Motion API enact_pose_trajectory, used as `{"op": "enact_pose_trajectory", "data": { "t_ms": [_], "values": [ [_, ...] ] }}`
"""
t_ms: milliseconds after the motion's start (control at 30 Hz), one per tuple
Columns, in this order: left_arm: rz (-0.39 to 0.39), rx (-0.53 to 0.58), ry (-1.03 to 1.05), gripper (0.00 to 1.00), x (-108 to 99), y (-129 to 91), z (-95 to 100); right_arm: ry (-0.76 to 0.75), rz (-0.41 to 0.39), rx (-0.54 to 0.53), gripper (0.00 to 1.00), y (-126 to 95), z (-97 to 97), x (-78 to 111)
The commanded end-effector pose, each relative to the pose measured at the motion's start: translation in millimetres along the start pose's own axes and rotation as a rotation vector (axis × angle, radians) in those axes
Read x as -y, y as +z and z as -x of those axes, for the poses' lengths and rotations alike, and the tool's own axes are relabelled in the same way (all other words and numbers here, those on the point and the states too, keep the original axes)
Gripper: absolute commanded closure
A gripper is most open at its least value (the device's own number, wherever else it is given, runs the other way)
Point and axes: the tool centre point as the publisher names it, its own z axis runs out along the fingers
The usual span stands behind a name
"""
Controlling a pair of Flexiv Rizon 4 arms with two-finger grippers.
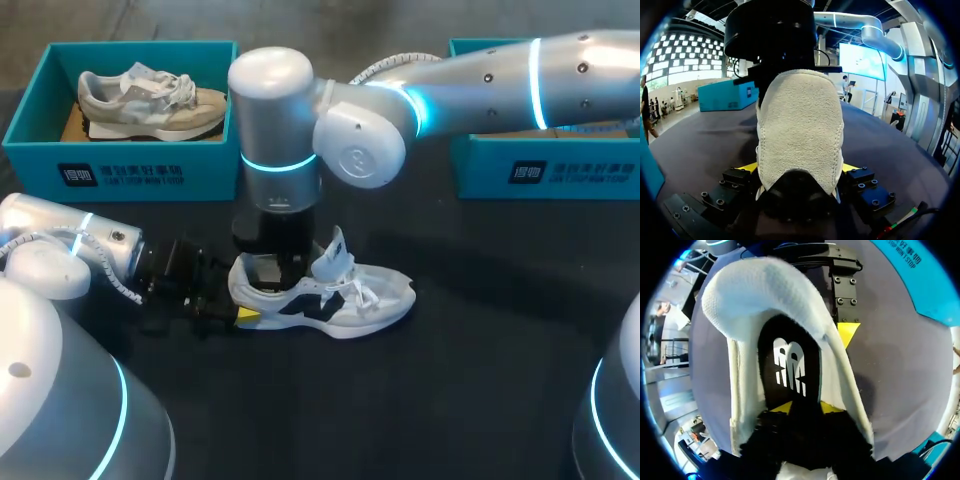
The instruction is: Take the shoe out of the shoebox, open the shoe tongue, remove and reinsert the insole, then place the shoe into the shoebox
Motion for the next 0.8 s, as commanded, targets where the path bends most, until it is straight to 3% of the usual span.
{"op": "enact_pose_trajectory", "data": {
  "t_ms": [33,200,800],
  "values": [
    [0.0,0.002,0.0,1.0,-2,2,0.2,0.006,-0.005,-0.01,0.85,54,-2.7,-2.3],
    [0.0,0.002,0.0,1.0,-2,2,0.2,0.024,-0.003,-0.002,1.0,48,-7.4,2.6],
    [0.0,0.002,0.0,1.0,-2,2,0.2,0.033,-0.012,0.116,1.0,-13,-18.5,17.9]
  ]
}}
